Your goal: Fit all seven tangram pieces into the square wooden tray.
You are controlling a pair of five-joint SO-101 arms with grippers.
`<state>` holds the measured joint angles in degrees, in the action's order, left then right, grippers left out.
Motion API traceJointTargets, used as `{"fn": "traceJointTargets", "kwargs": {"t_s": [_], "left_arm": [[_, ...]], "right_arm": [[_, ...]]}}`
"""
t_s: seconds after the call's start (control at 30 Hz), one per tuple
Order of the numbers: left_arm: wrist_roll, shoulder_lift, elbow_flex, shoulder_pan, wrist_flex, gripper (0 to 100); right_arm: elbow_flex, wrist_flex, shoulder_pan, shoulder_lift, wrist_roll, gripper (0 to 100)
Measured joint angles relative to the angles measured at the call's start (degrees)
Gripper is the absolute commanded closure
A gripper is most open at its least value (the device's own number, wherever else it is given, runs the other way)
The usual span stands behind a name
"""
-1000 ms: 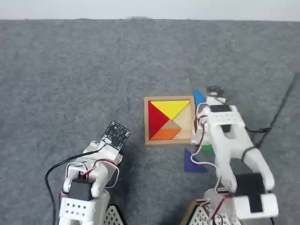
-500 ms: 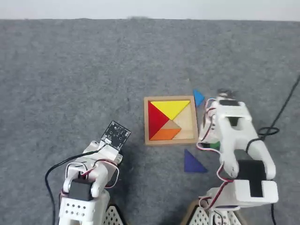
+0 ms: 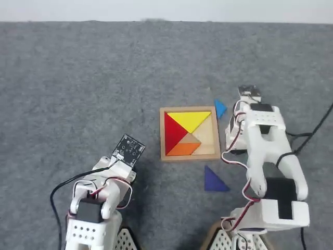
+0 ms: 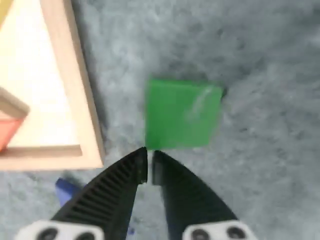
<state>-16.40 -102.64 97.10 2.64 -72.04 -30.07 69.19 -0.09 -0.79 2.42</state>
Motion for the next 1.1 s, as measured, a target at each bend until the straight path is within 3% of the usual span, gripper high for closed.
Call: {"fn": "traceJointTargets", "kwargs": {"t_s": [0.13, 0.27, 0.63, 1.1], "left_arm": [[0.0, 0.0, 0.0, 0.0, 0.0, 90], [0.0, 0.0, 0.0, 0.0, 0.0, 90], [0.0, 0.0, 0.0, 0.0, 0.0, 90], [0.0, 0.0, 0.0, 0.0, 0.0, 90]], "right_arm": [[3.7, 5.4, -0.2, -3.2, 5.5, 75.3], [6.0, 6.0, -0.1, -4.0, 8.6, 74.5], [8.1, -0.4, -0.1, 7.9, 8.2, 74.5], [13.2, -1.0, -1.7, 17.9, 6.2, 74.6]]}}
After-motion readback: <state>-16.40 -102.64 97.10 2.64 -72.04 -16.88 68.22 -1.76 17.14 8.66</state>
